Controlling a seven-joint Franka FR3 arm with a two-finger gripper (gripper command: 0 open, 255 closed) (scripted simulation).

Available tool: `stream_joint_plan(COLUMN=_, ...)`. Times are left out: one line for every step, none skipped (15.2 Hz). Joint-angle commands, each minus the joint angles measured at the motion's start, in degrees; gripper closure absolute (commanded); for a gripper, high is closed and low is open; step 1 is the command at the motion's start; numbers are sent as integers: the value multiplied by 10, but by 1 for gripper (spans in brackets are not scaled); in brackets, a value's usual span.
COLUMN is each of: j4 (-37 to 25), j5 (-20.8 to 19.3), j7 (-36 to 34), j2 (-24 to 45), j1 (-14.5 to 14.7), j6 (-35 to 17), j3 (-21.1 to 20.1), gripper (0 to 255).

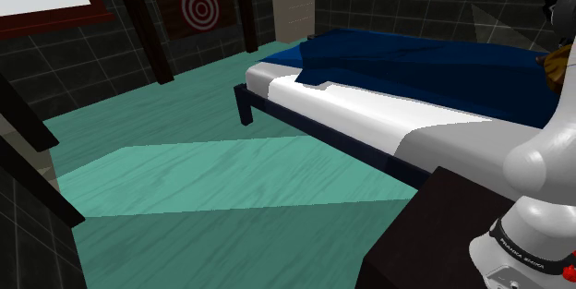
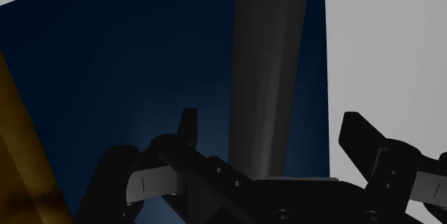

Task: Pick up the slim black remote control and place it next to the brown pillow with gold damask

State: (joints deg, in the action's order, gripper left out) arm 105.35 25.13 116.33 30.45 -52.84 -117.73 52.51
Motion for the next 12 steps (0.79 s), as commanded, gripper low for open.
stream_joint_plan(j4=-9, j5=-9, j7=-5, j2=-9, j1=4, j6=14, j3=7, gripper=0)
stream_joint_plan(j4=-19, j5=-17, j7=-11, j2=-17, j1=7, j6=30, j3=13, gripper=0)
stream_joint_plan(j4=-30, j5=-24, j7=-15, j2=-24, j1=10, j6=45, j3=18, gripper=0)
stream_joint_plan(j4=-39, j5=-30, j7=-19, j2=-29, j1=12, j6=57, j3=22, gripper=0)
stream_joint_plan(j4=-39, j5=-30, j7=-19, j2=-29, j1=12, j6=57, j3=22, gripper=0)
stream_joint_plan(j4=-39, j5=-30, j7=-19, j2=-29, j1=12, j6=57, j3=22, gripper=0)
stream_joint_plan(j4=-39, j5=-30, j7=-19, j2=-29, j1=12, j6=57, j3=22, gripper=0)
stream_joint_plan(j4=-39, j5=-30, j7=-19, j2=-29, j1=12, j6=57, j3=22, gripper=0)
stream_joint_plan(j4=-39, j5=-30, j7=-19, j2=-29, j1=12, j6=57, j3=22, gripper=0)
stream_joint_plan(j4=-39, j5=-30, j7=-19, j2=-29, j1=12, j6=57, j3=22, gripper=0)
stream_joint_plan(j4=-39, j5=-30, j7=-19, j2=-29, j1=12, j6=57, j3=22, gripper=0)
stream_joint_plan(j4=-39, j5=-30, j7=-19, j2=-29, j1=12, j6=57, j3=22, gripper=0)
